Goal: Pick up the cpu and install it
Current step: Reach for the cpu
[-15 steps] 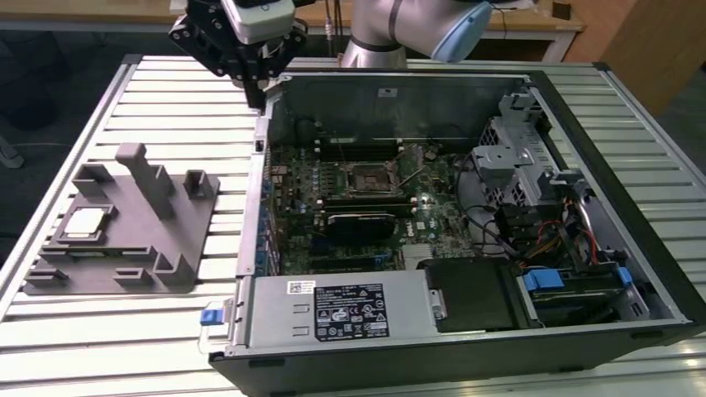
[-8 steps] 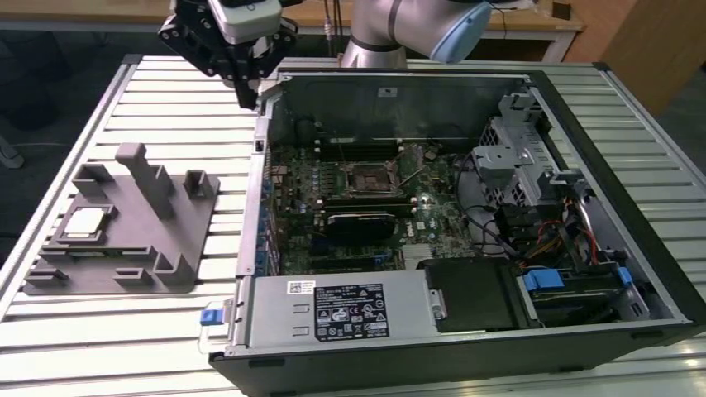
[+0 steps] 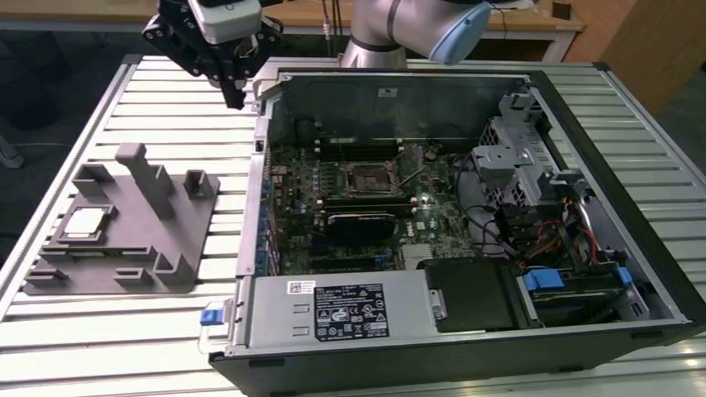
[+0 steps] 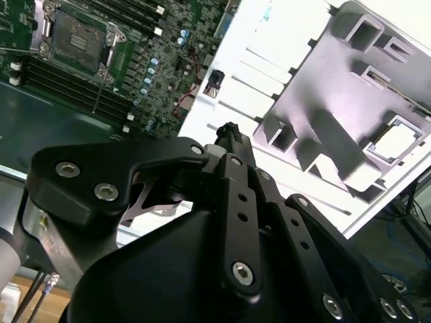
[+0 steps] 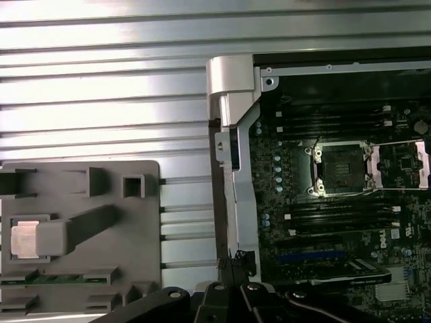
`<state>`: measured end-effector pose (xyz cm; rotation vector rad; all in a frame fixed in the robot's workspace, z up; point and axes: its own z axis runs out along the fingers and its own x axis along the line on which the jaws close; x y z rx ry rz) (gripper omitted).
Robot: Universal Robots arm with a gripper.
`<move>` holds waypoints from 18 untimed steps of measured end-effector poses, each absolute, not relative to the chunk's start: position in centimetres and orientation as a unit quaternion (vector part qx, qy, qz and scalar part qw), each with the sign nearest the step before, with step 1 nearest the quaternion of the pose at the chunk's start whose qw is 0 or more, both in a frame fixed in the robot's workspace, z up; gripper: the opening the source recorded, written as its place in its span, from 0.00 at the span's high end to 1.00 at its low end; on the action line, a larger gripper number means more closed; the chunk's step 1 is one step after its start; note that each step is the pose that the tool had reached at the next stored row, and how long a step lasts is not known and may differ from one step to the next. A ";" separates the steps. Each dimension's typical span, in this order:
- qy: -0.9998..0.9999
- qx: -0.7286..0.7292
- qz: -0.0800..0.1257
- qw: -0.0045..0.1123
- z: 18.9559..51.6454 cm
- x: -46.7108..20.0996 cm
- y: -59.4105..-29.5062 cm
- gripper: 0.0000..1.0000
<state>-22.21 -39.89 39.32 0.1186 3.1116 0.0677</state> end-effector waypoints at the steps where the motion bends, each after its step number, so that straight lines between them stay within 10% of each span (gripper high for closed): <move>1: 0.999 0.038 0.022 0.013 39.3 -22.4 -39.9 0.89; 18: 0.999 0.039 0.022 0.014 39.3 -24.8 -39.9 0.89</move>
